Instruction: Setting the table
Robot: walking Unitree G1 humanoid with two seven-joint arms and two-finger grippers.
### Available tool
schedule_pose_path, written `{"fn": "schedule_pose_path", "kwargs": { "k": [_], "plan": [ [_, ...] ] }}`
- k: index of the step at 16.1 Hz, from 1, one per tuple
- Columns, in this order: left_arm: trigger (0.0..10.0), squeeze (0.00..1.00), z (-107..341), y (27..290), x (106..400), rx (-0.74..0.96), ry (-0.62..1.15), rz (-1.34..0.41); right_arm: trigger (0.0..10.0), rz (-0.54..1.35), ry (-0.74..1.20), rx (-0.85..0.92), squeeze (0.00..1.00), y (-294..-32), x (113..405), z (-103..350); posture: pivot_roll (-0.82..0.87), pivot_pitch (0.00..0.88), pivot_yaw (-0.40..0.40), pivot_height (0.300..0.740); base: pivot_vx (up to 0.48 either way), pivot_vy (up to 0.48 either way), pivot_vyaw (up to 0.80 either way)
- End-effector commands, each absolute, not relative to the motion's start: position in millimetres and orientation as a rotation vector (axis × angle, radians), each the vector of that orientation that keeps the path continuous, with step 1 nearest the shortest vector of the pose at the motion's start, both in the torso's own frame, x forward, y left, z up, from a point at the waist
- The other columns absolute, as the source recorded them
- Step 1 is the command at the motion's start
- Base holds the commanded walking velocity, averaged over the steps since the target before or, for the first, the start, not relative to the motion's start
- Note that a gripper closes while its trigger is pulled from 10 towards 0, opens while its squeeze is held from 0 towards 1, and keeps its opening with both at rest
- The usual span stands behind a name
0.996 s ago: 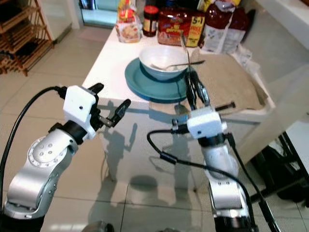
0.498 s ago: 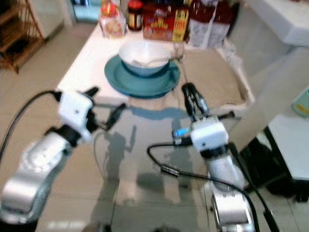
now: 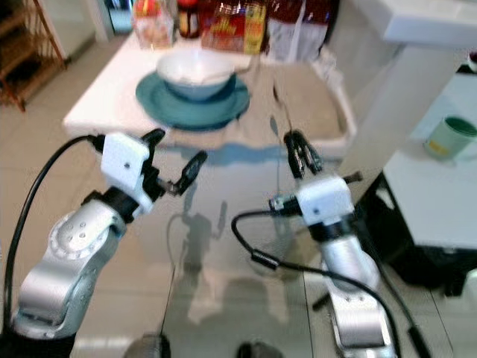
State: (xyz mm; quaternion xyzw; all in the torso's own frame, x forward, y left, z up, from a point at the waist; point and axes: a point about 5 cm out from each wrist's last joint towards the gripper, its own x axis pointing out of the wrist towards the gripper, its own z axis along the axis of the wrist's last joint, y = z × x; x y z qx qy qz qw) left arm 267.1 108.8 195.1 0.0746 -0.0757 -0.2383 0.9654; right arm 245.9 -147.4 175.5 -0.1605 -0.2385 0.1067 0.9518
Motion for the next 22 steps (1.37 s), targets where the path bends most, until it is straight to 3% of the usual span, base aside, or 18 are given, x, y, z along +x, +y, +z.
{"fn": "schedule_pose_path", "kwargs": {
  "k": [1, 5, 11, 18, 22],
  "plan": [
    [10.0, 0.00, 196, 110, 268, 0.162, -0.162, -0.469, 10.0, 0.204, -0.467, -0.301, 0.00, -149, 248, 176, 0.07, 0.057, -0.046, 0.740, 0.000, 0.000, 0.00],
    [10.0, 0.00, 193, 113, 271, 0.189, -0.155, -0.420, 10.0, 0.107, -0.432, -0.312, 0.00, -161, 251, 177, 0.06, 0.044, -0.046, 0.740, 0.000, -0.263, 0.00],
    [10.0, 0.00, 188, 111, 274, 0.182, -0.139, -0.402, 10.0, 0.095, -0.323, -0.383, 0.00, -159, 265, 165, 0.06, 0.031, -0.048, 0.740, 0.000, -0.418, 0.00],
    [10.0, 0.00, 184, 107, 276, 0.195, -0.132, -0.401, 10.0, 0.125, -0.252, -0.300, 0.00, -166, 262, 157, 0.05, 0.034, -0.042, 0.740, 0.000, -0.432, 0.00],
    [10.0, 0.00, 184, 110, 280, 0.174, -0.127, -0.379, 10.0, 0.017, -0.164, -0.113, 0.00, -177, 264, 148, 0.04, 0.041, -0.031, 0.740, 0.000, -0.431, 0.00]
  ]
}}
